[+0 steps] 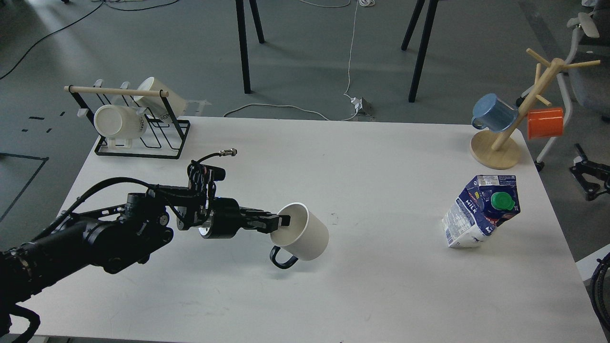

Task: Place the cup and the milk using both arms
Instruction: 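Carry the white mug with the left gripper toward the table center and set it down, then open the left gripper and lift it away from the mug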

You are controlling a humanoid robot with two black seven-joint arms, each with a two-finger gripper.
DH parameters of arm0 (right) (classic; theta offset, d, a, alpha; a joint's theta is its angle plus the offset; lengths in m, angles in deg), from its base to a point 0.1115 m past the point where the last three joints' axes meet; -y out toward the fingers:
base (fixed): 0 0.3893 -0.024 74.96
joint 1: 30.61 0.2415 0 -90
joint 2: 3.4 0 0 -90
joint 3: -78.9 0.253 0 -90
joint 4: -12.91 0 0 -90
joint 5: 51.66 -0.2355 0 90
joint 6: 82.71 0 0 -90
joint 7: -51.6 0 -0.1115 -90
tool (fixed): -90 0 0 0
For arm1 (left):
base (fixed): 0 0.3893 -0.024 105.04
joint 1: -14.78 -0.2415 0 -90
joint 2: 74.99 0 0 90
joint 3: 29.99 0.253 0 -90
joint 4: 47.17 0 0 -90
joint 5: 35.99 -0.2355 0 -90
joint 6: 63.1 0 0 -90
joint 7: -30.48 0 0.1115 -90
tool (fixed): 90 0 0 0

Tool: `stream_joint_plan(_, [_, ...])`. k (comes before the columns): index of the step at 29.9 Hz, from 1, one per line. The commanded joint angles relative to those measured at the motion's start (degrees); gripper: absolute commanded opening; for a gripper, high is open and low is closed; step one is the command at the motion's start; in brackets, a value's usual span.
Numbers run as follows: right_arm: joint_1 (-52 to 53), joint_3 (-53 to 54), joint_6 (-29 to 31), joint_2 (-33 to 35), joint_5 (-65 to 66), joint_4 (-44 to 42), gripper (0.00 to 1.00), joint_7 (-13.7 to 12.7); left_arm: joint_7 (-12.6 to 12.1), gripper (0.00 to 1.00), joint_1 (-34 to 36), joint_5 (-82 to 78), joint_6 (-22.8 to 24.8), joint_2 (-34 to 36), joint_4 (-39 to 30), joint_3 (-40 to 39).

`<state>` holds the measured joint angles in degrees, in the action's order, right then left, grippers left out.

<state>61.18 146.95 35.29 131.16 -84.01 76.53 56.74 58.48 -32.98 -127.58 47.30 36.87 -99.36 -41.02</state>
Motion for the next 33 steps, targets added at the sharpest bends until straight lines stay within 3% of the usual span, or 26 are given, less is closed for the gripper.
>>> stream_joint_plan(1, [0.0, 0.0, 0.0, -0.1, 0.0, 0.0, 0.98, 0.0, 0.0, 0.08, 0.0, 0.0, 0.0, 0.3, 0.2, 0.0])
stream_joint_plan(14, [-0.1, -0.6, 0.0, -0.1, 0.0, -0.1, 0.98, -0.1, 0.0, 0.22, -0.1, 0.1, 0.3, 1.8, 0.2, 0.0])
stream_joint_plan(19, [-0.3, -0.6, 0.0, -0.2, 0.0, 0.0, 0.98, -0.1, 0.0, 0.35, -0.1, 0.2, 0.6, 2.6, 0.1, 0.0])
stream_joint_plan(26, [-3.3, -0.1, 0.0, -0.1, -1.0, 2.0, 0.99, -0.8, 0.0, 0.64, -0.2, 3.6, 0.9, 2.8, -0.1, -1.0])
stream_joint_plan(29, [-7.8, 0.5, 0.0, 1.1, -3.0, 5.8, 0.99, -1.1, 0.0, 0.83, -0.8, 16.4, 1.7, 3.5, -0.1, -3.5])
stream_joint_plan(33, [-12.0, 0.3, 0.0, 4.6, -5.9, 8.4, 0.99, -1.3, 0.0, 0.89, -1.5, 32.4, 3.2, 4.2, 0.2, -5.4])
